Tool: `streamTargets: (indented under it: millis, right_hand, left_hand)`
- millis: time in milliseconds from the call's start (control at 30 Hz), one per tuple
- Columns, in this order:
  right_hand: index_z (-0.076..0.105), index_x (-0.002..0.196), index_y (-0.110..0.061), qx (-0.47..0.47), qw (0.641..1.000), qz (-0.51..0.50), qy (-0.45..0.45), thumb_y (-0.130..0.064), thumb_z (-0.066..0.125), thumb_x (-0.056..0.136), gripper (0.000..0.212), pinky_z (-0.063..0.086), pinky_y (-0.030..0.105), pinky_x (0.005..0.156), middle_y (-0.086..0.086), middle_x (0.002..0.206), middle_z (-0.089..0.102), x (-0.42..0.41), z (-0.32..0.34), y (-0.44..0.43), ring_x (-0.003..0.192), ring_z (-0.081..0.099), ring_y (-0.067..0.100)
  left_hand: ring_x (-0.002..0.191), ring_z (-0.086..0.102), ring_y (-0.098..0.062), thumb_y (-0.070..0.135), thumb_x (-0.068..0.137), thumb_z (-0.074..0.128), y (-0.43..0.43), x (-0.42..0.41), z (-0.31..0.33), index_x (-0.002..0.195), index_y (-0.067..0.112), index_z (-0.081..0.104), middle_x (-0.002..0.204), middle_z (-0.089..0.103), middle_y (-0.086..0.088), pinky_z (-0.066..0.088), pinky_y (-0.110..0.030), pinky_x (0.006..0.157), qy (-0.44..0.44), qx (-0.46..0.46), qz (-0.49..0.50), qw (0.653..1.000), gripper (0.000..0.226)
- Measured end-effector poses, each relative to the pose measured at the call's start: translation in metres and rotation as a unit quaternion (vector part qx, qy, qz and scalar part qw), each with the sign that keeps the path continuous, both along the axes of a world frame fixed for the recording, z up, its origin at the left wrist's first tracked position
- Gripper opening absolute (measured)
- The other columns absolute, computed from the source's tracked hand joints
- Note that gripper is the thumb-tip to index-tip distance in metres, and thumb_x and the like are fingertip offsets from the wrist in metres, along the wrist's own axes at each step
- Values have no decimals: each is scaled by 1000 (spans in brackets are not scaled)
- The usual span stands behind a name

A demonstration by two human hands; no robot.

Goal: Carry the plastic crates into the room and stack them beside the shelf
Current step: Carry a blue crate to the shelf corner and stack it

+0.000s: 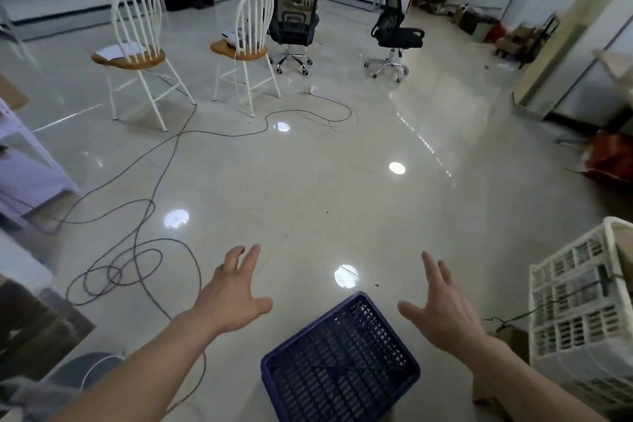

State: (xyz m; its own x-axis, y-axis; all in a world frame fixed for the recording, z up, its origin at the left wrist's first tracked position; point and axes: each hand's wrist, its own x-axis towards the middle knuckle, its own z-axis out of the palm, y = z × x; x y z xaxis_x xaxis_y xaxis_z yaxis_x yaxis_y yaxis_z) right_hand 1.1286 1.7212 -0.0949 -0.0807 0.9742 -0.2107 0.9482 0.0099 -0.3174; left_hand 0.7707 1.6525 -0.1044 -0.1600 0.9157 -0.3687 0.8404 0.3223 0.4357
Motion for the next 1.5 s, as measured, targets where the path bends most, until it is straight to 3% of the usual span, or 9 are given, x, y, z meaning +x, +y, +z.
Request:
streamTargets:
  millis: [233, 400, 833, 967, 1067, 1167, 1233, 1333, 1500]
  right_hand:
    - [-8, 160, -38, -49, 998, 26, -26, -63, 70, 84, 112, 54, 54, 100, 7, 173, 8, -3, -48, 38, 138, 50, 33]
    - [-2, 165, -30, -105, 992, 54, -43, -55, 71, 89, 108, 48, 51, 107, 9, 172, 11, 5, -111, 69, 148, 37, 35]
    - [5, 165, -26, -228, 968, 94, -40, -48, 73, 89, 104, 42, 55, 110, 10, 164, 24, 43, -354, 126, 146, 36, 36]
    - [11, 163, -26, -246, 966, 74, -37, -44, 75, 88, 100, 42, 55, 109, 12, 157, 32, 51, -422, 145, 139, 42, 37]
    - [9, 165, -23, -258, 965, 43, -34, -44, 75, 89, 102, 43, 55, 110, 12, 161, 30, 55, -460, 158, 141, 43, 37]
    - [16, 162, -19, -269, 963, 8, -25, -50, 74, 84, 103, 46, 57, 106, 16, 160, 33, 59, -501, 174, 136, 47, 41]
    - [26, 155, -15, -281, 959, -20, -16, -50, 76, 81, 96, 49, 55, 100, 19, 152, 43, 61, -525, 182, 128, 53, 41]
    - [41, 135, -16, -310, 949, -59, 19, -42, 79, 84, 68, 52, 48, 88, 14, 128, 61, 62, -553, 184, 106, 63, 37]
    - [59, 126, -13, -301, 937, -159, 80, -53, 74, 70, 71, 57, 47, 84, 9, 107, 71, 61, -560, 186, 92, 70, 33]
  left_hand:
    - [148, 23, -25, 52, 78, 68, 17, 0, -47, 160, 31, -4, 165, -4, 5, 36, -38, 113, -13, -43, 16, 999, 111]
    - [149, 22, -26, 53, 77, 69, 12, 14, -111, 161, 30, -2, 165, -2, 2, 35, -39, 115, -21, -96, 57, 994, 112]
    - [149, 26, -27, 64, 64, 63, 6, 88, -342, 161, 27, 3, 165, 3, -3, 31, -37, 117, -74, -208, 193, 956, 120]
    - [148, 29, -26, 44, 82, 75, 7, 98, -417, 162, 23, 2, 165, 3, -7, 30, -34, 114, -104, -224, 272, 930, 110]
    - [149, 25, -27, 48, 70, 74, 6, 101, -456, 161, 19, 4, 163, 9, -12, 29, -37, 115, -131, -235, 339, 901, 118]
    - [139, 34, -31, 39, 70, 74, 5, 101, -495, 129, 18, 38, 134, 43, -8, 40, -42, 104, -144, -225, 403, 876, 73]
    - [112, 55, -29, 36, 70, 78, 2, 101, -519, 115, 21, 42, 120, 56, -8, 50, -40, 83, -176, -221, 444, 850, 60]
    - [97, 64, -27, 38, 67, 79, 3, 100, -543, 123, 22, 38, 114, 61, -8, 56, -44, 78, -229, -206, 500, 809, 71]
    - [87, 68, -29, 43, 51, 70, 10, 93, -546, 127, 8, 49, 105, 68, -12, 51, -36, 63, -250, -202, 563, 762, 86]
